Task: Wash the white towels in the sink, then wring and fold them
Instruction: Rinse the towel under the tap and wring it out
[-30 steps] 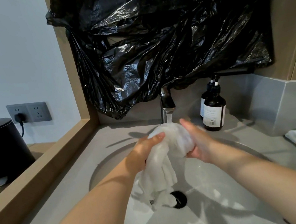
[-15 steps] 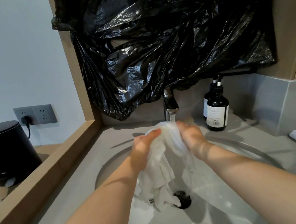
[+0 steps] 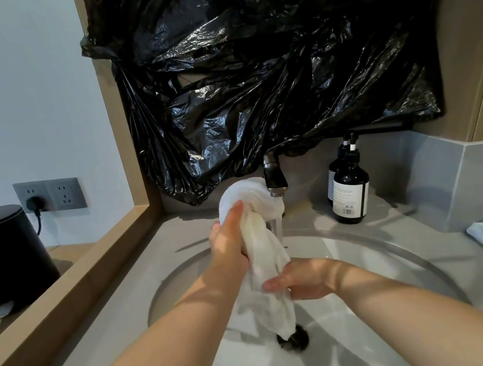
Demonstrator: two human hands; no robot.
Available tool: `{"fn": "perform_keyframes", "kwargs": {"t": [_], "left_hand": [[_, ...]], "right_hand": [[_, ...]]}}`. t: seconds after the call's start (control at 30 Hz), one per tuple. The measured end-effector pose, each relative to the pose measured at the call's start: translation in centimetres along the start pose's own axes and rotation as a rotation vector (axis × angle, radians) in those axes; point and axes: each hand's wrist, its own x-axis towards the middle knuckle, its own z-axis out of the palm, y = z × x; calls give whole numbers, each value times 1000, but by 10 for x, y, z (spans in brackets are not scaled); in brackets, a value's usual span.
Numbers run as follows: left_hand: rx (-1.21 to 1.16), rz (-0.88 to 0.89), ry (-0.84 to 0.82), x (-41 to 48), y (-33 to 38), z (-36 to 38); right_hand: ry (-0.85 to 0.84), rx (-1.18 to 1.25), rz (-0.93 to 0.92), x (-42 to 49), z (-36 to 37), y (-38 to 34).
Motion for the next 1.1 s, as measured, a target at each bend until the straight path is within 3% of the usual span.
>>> {"fn": "perform_keyframes", "kwargs": {"t": [0.2,0.4,0.5,0.57,0.67,0.73,0.8,0.9,1.0,1.1], "left_hand": [[-117,32,34,2,4,-1],[-139,-21,-63,3,3,4],[-99,-77,-17,1,2,7],[-64,-100,-20,-2,0,12],[32,-90,-63,-9,-4,17],[86,-61,-103,-12,-7,18],[134,-50,-109,-11,-10,16],[209,-61,-157,-13,-8,11],[296,-110,-208,-14,-8,8],[393,-118,-251,-19,-5,7]], "right_hand": [[453,-3,-48,-1,-8,-15],[637,-178,-37,-14,-9,-28],[646,-483,54,-24,-19,-31],[533,-726,126,-39,-26,-36],[395,-816,166,-57,-36,-51],[546,-705,61,-57,-42,-65],[826,-530,-152,-53,-43,-79],[1145,-799,-361,-51,-34,-102],[1130,-1134,-354,-52,-27,-120],[1051,-1252,-214,-53,-25,-135]]}}
